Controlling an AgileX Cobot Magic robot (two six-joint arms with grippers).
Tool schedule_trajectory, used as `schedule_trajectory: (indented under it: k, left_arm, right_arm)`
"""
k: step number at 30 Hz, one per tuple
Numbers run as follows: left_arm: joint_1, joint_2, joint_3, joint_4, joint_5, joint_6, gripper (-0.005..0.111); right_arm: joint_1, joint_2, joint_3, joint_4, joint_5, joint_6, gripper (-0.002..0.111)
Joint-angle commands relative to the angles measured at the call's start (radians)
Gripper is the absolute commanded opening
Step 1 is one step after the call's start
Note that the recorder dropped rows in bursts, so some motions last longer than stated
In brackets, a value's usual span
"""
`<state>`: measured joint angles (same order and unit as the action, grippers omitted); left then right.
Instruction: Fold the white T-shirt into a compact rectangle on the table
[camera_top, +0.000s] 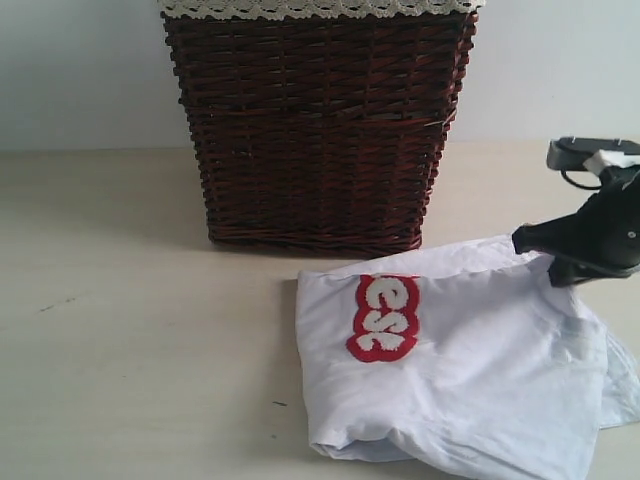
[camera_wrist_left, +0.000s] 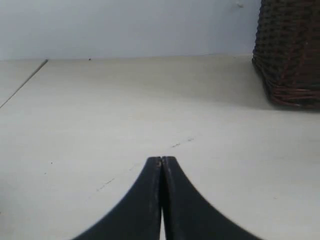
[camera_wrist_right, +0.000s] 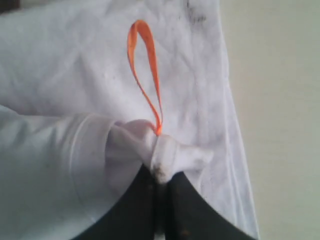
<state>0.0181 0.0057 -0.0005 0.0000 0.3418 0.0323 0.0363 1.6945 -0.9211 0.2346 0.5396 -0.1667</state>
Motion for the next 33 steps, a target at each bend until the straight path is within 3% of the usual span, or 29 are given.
schedule_trajectory:
  k: [1,10,13,16,21,23,28,33]
  left_arm:
    - [0.001,-0.006,0.0,0.0,-0.008,-0.009,0.001]
    - [0.001,-0.006,0.0,0.0,-0.008,-0.009,0.001]
    - [0.001,-0.006,0.0,0.0,-0.008,-0.009,0.001]
    - [0.001,-0.006,0.0,0.0,-0.008,-0.009,0.001]
    - [0.001,-0.006,0.0,0.0,-0.008,-0.009,0.001]
    - [0.001,-0.006,0.0,0.0,-0.008,-0.009,0.001]
    - [0.001,-0.006,0.0,0.0,-0.008,-0.009,0.001]
    - [0.001,-0.006,0.0,0.0,-0.008,-0.009,0.001]
  right_arm:
    - [-0.003,-0.109,-0.048,0.006,-0.057,-0.087,0.0]
    - [-0.003,-0.072,-0.063,-0.002,-0.232,-0.147,0.001]
    - [-0.003,-0.006,-0.063,-0.008,-0.239,-0.147,0.017]
    - [-0.003,0.005,-0.064,-0.036,-0.24,-0.14,0.045]
    - [-0.003,-0.034,-0.165,-0.026,-0.069,-0.108,0.047]
    - [-0.003,-0.059,-0.198,-0.001,0.03,-0.057,0.044]
    - [0.038,-0.045,-0.196,0.057,0.28,-0.128,0.0]
    - [0.182,-0.043,-0.107,0.06,0.265,-0.122,0.0]
